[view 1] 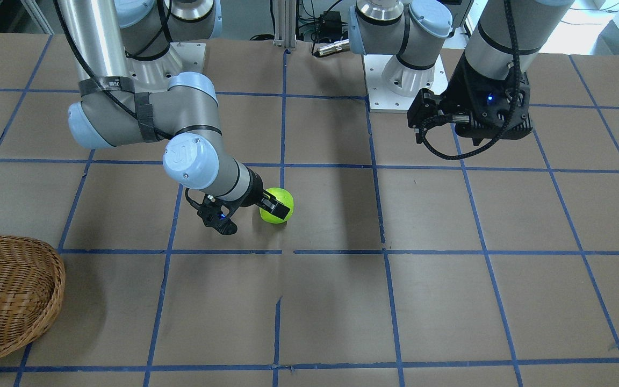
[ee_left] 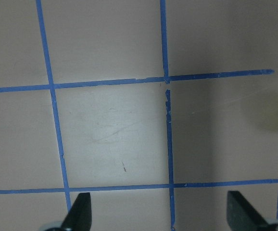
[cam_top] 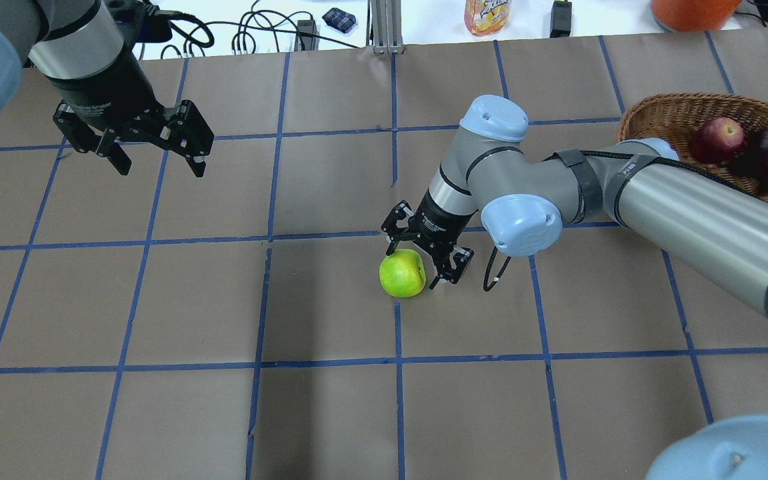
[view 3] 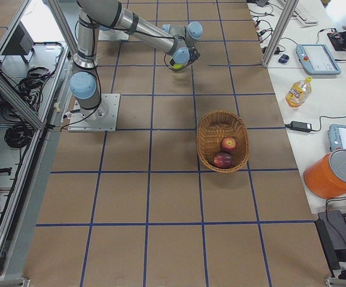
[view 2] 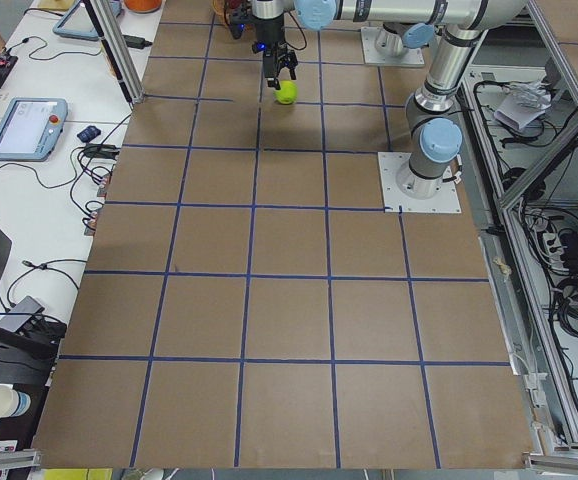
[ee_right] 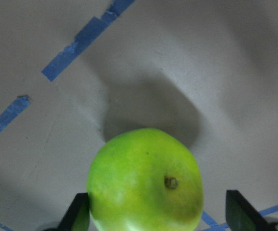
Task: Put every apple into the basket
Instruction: 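Carry the green apple with the right gripper over the basket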
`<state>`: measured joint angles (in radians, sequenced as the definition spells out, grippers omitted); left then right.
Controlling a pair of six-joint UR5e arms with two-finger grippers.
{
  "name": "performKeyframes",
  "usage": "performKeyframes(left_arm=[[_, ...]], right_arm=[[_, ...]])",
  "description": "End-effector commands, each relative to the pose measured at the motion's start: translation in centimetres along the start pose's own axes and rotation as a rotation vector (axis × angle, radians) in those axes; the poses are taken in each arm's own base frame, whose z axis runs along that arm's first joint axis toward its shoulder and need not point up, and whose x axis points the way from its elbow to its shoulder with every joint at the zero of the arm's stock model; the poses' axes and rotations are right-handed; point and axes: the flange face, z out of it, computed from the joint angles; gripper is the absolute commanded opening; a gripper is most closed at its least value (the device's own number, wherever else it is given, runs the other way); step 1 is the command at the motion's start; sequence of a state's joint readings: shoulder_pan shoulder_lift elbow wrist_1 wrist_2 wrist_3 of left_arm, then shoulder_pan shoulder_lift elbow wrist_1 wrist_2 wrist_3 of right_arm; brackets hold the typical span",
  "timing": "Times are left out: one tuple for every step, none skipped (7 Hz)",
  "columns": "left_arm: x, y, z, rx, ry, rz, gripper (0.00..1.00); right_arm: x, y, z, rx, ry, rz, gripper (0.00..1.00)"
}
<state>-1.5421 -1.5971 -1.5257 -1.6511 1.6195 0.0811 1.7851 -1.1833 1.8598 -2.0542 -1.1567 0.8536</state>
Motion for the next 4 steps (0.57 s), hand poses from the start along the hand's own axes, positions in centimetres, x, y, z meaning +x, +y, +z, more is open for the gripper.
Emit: performKeyframes(left_arm=[[0.07,0.17,0.17,-0.003,0.0,0.003,1.0],[-0.01,0.04,0.24,-0.004,0.0,0.003,1.0],[-0.11,0.14,0.17,-0.003,-0.003,0.001,1.0],[-0.13,0.14,0.17,-0.003,-0.005,0.001,1.0]], right_arm=[[0.06,-0.02,0.79,-0.018,-0.036,-0.005,1.0],[0.15,0.01,0.92,-0.021,-0.035,-0.002,1.0],[0.73,0.15,1.59,-0.029,-0.028,0.0,0.97],[0.62,0.17,1.63,-0.013,-0.063,-0.013,0.84]])
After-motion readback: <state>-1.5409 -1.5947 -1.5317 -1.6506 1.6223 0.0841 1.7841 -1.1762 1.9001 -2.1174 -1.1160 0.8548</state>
